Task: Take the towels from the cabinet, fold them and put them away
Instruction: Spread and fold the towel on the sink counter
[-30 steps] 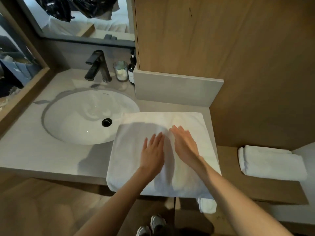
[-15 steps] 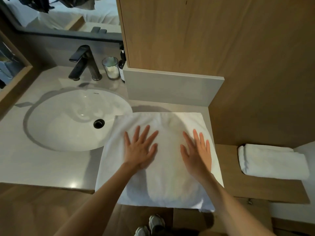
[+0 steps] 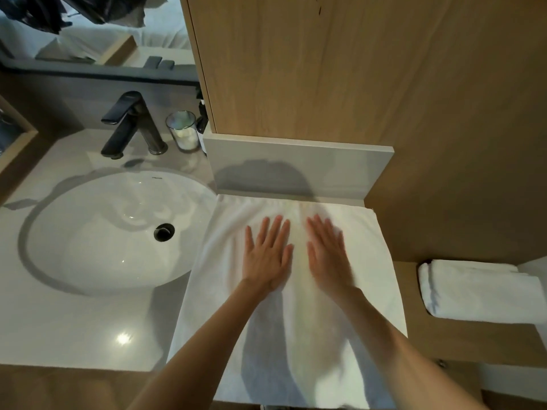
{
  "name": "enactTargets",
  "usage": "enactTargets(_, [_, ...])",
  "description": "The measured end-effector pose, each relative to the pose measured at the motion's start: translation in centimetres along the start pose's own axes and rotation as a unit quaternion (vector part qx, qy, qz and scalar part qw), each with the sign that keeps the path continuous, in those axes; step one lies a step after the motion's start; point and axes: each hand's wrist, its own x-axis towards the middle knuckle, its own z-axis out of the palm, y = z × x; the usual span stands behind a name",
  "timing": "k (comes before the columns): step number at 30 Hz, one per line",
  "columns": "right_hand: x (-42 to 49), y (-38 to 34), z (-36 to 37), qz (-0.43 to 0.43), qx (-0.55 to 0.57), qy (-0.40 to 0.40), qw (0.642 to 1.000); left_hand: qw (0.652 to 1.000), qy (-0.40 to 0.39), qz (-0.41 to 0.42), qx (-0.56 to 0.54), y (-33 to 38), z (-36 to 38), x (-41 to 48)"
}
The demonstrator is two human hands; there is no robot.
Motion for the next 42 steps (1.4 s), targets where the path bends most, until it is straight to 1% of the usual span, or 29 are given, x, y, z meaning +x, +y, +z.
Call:
enactTargets(3, [2.0, -0.8, 0.9, 0.010, -0.065, -0.003, 0.998, 1.000, 0.026, 0.001, 0.011, -0.6, 0.4, 1.4])
enactTargets(5, [2.4, 0.2, 0.8, -0.006, -0.092, -0.008, 0.996, 0.999, 0.042, -0.017, 0.001, -1.7, 0.0, 2.2])
enactTargets(7, [2.7, 1.6, 0.1, -0.017, -0.086, -0.010, 0.996, 0.999, 0.038, -0.027, 0.000, -2.7, -0.5, 2.6])
enactTargets(8, [2.8, 2.4, -0.4, -0.008, -0.072, -0.011, 0.997, 0.999, 0.036, -0.031, 0.007, -3.1, -0.7, 2.5])
enactTargets(9, [2.8, 3.3, -0.9, 0.011, -0.063, -0.008, 0.998, 0.999, 0.034, -0.040, 0.015, -3.6, -0.9, 2.5])
enactTargets(11, [2.7, 5.0, -2.0, 0.050, -0.085, -0.009, 0.995, 0.997, 0.034, -0.065, 0.027, -4.4, -1.1, 2.4])
enactTargets(12, [2.7, 5.9, -2.4, 0.062, -0.098, -0.018, 0.993, 0.996, 0.036, -0.073, 0.029, -4.6, -1.2, 2.3])
enactTargets(14, [2.8, 7.1, -3.1, 0.076, -0.086, -0.028, 0.993, 0.996, 0.036, -0.075, 0.030, -4.9, -1.3, 2.3])
enactTargets(16, [3.1, 7.6, -3.4, 0.097, -0.057, -0.034, 0.993, 0.996, 0.030, -0.077, 0.033, -4.9, -1.3, 2.4])
enactTargets(18, [3.3, 7.6, -3.6, 0.107, -0.051, -0.043, 0.992, 0.996, 0.026, -0.079, 0.034, -4.9, -1.6, 2.6])
enactTargets(21, [3.5, 7.2, -4.0, 0.111, -0.081, -0.068, 0.988, 0.996, 0.009, -0.080, 0.027, -5.0, -1.9, 2.9])
enactTargets(23, [3.6, 6.6, -4.6, 0.111, -0.106, -0.087, 0.984, 0.997, -0.016, -0.074, 0.019, -5.5, -2.3, 3.2])
enactTargets(25, [3.4, 5.6, -5.3, 0.097, -0.112, -0.091, 0.985, 0.997, -0.050, -0.065, 0.000, -5.9, -3.2, 3.4])
enactTargets(27, [2.5, 4.2, -6.0, 0.065, -0.074, -0.074, 0.992, 0.997, -0.065, -0.051, 0.002, -6.0, -4.5, 2.8])
enactTargets(29, [0.5, 2.5, -6.4, 0.021, -0.034, -0.055, 0.998, 0.999, -0.050, -0.023, 0.002, -5.7, -5.5, 0.9])
enactTargets(31, [-2.2, 0.9, -6.3, -0.028, -0.010, -0.028, 0.999, 1.000, -0.007, 0.008, -0.014, -5.1, -5.9, -1.9])
enactTargets(33, [-5.3, -0.5, -6.1, -0.055, 0.010, -0.027, 0.998, 0.999, 0.018, 0.026, -0.028, -4.4, -6.0, -4.8])
enactTargets(37, [-11.2, -2.4, -5.6, -0.086, 0.031, -0.012, 0.996, 0.998, 0.013, 0.048, -0.044, -3.5, -5.6, -10.4])
enactTargets(40, [-15.1, -2.9, -5.2, -0.085, 0.034, -0.041, 0.995, 0.997, -0.016, 0.065, -0.042, -3.3, -4.3, -14.7])
enactTargets(42, [-17.3, -2.8, -4.4, -0.066, 0.034, -0.097, 0.993, 0.997, -0.042, 0.065, -0.014, -3.5, -3.1, -17.2])
